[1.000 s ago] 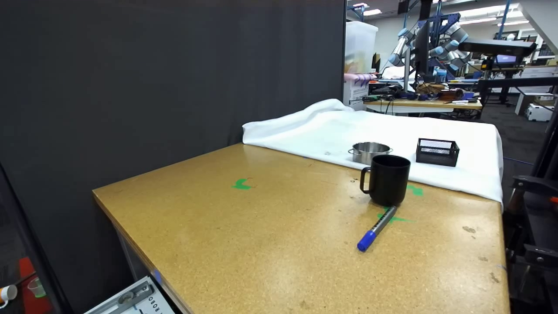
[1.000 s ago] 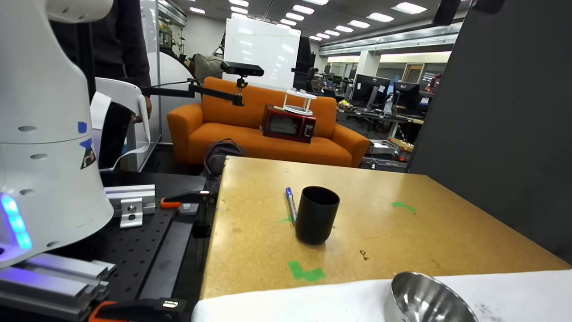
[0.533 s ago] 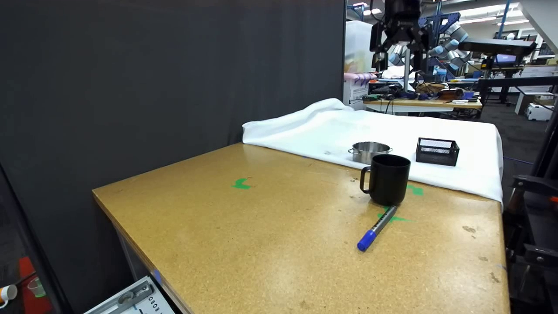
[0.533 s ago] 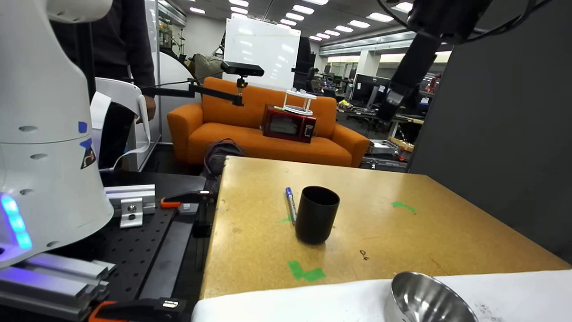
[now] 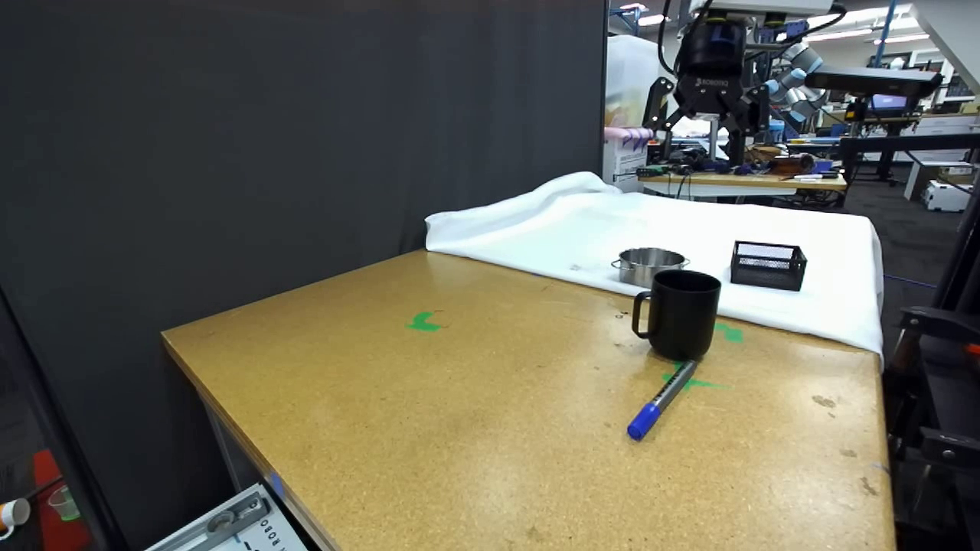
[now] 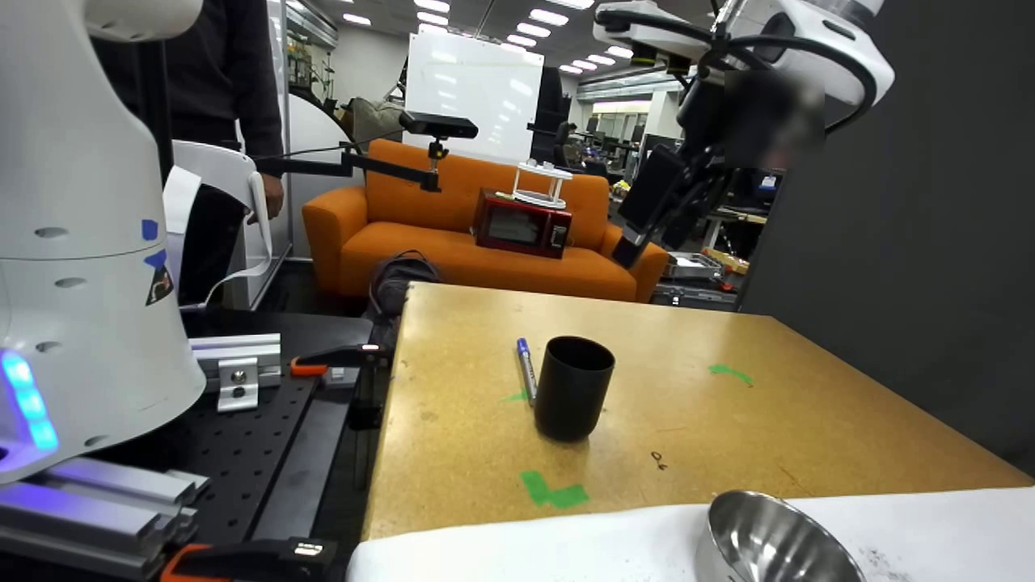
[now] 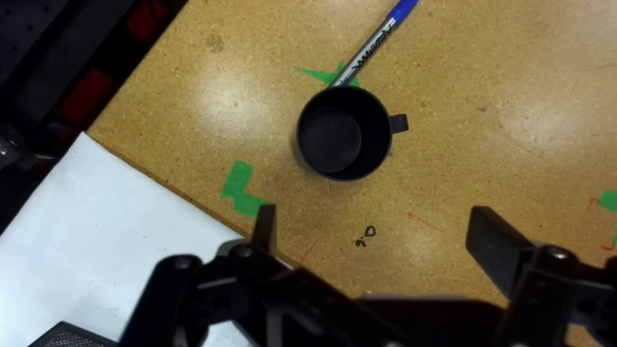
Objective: Put the blue marker inside the black mug
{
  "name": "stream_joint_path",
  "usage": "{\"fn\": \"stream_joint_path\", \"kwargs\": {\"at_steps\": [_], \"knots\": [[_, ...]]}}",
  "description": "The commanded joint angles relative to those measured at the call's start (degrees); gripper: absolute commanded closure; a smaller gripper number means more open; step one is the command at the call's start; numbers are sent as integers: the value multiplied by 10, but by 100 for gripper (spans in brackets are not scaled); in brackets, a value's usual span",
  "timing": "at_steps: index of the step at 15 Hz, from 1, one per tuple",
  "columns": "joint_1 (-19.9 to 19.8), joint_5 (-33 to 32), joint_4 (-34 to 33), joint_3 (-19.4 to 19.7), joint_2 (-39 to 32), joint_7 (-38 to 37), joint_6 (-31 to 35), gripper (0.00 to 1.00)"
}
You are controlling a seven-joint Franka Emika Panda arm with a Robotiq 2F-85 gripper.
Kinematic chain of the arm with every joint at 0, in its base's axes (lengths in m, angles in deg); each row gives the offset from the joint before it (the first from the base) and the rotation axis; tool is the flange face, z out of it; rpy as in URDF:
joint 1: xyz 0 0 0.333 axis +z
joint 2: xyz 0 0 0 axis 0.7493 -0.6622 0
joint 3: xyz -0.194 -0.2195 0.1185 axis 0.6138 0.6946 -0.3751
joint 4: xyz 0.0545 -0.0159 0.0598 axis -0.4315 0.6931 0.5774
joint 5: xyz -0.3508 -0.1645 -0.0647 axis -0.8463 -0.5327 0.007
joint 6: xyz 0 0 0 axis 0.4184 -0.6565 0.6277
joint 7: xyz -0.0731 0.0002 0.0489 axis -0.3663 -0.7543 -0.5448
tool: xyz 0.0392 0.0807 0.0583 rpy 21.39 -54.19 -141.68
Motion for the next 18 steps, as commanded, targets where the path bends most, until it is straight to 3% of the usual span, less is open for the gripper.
{"fn": "stream_joint_path", "kwargs": {"at_steps": [1, 5, 9, 14, 18], "knots": [[-2, 0, -1, -2, 0, 0, -1, 0], [-2, 0, -1, -2, 0, 0, -1, 0], [11, 25, 53, -19, 20, -88, 91, 0], [63, 3, 145, -82, 30, -206, 228, 0], [102, -32, 171, -128, 10, -304, 289, 0]]}}
